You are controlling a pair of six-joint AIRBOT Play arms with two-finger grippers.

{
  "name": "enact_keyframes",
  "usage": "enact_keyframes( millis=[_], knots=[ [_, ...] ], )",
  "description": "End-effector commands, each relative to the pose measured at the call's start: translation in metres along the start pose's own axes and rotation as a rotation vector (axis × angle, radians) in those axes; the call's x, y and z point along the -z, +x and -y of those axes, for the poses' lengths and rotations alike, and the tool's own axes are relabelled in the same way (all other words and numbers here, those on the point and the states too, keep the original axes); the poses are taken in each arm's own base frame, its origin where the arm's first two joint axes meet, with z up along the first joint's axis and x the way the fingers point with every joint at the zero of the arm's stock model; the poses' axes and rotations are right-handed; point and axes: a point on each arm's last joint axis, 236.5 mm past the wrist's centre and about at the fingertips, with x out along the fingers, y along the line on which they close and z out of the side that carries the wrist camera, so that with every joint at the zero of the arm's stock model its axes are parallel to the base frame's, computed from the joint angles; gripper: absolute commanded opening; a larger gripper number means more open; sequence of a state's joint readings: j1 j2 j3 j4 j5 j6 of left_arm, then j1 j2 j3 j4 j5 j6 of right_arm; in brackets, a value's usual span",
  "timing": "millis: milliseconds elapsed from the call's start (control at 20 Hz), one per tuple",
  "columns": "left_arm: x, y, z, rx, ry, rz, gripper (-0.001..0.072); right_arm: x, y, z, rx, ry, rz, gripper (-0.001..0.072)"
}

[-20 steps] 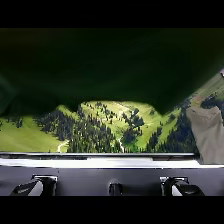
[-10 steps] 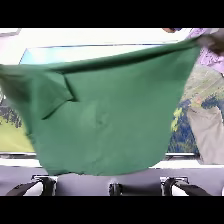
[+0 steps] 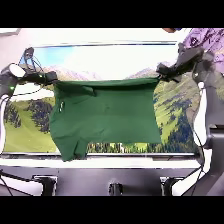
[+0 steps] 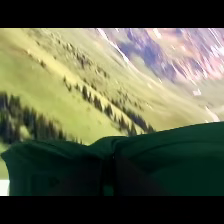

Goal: Fold the clothes and pants, and hang the long-sleeved shirts on hangers.

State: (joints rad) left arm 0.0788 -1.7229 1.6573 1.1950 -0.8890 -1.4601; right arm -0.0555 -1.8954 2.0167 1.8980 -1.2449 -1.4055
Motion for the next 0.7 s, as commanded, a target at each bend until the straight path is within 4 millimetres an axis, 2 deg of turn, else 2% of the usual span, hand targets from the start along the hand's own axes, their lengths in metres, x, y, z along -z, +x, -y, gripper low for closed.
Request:
enact_keyframes(
  millis=[0, 50, 150, 450, 650],
  knots=[
    [-0.015, 0.032, -0.015, -0.016, -0.020, 0.056, 0.0018, -0.014, 0.038, 0.017, 0.024, 0.008, 0.051, 0.0023],
    [-0.013, 0.031, -0.017, -0.019, -0.019, 0.048, 0.0018, -0.012, 0.038, 0.019, 0.031, 0.006, 0.043, 0.0023],
    [0.001, 0.029, -0.022, -0.017, -0.025, -0.016, 0.0018, 0.002, 0.038, 0.022, 0.043, 0.005, -0.017, 0.0024],
    [0.070, 0.013, -0.033, -0.001, -0.033, -0.318, 0.0018, 0.061, 0.028, 0.038, 0.113, 0.006, -0.272, 0.0024],
    [0.089, 0.007, -0.032, 0.002, -0.030, -0.402, 0.0018, 0.083, 0.027, 0.043, 0.136, 0.006, -0.368, 0.0024]
  ],
)
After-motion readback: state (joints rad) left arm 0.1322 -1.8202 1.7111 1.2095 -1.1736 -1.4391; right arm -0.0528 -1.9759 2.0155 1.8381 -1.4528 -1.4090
